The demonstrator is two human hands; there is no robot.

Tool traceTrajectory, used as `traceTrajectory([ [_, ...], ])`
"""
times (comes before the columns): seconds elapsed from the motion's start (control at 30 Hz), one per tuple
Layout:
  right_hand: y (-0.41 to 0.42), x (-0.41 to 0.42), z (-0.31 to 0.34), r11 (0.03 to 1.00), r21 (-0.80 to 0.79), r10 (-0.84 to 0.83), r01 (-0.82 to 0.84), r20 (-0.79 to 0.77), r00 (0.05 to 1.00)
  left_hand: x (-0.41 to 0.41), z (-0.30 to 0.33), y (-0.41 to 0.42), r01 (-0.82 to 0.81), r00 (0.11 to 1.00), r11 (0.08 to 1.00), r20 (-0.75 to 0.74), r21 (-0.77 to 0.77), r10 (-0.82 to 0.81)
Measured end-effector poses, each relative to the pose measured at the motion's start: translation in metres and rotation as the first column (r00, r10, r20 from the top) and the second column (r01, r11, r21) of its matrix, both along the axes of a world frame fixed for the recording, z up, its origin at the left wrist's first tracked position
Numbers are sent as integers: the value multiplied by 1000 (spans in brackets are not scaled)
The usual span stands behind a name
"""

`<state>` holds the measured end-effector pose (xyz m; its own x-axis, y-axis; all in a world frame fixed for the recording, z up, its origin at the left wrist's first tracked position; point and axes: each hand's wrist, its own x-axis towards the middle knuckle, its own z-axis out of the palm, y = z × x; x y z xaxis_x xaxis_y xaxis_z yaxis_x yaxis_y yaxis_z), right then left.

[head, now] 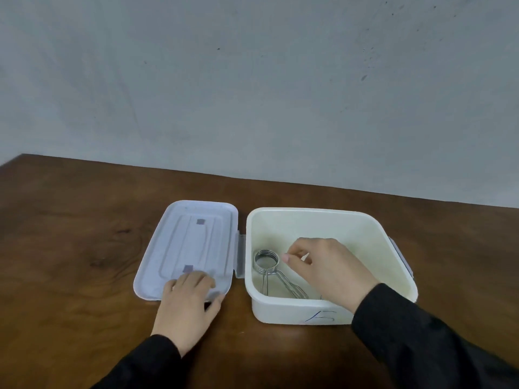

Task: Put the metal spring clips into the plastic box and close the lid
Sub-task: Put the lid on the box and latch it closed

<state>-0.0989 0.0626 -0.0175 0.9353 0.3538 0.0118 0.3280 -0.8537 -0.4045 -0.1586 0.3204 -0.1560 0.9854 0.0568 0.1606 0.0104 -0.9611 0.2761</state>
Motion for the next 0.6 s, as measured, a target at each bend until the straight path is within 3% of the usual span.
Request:
traceTrajectory([
  [0.23, 2, -1, -12, 1000, 25, -4, 5, -26, 1000, -13, 0, 4, 106, 994, 991, 32, 85, -109],
  [0.33, 1, -2, -13, 999, 51, -7, 9, -50, 999, -14, 16, 3, 81, 994, 994, 64, 75, -86],
  [0.47, 0, -5, -12, 998, 66, -6, 7, -21, 1000, -11, 56, -5, -128, 969, 961, 174, -245, 174],
  [0.6, -2, -6, -9, 952, 305, -23, -11, 111, 994, -15, 123, -12, -91, 841, 774, 368, -626, 396],
])
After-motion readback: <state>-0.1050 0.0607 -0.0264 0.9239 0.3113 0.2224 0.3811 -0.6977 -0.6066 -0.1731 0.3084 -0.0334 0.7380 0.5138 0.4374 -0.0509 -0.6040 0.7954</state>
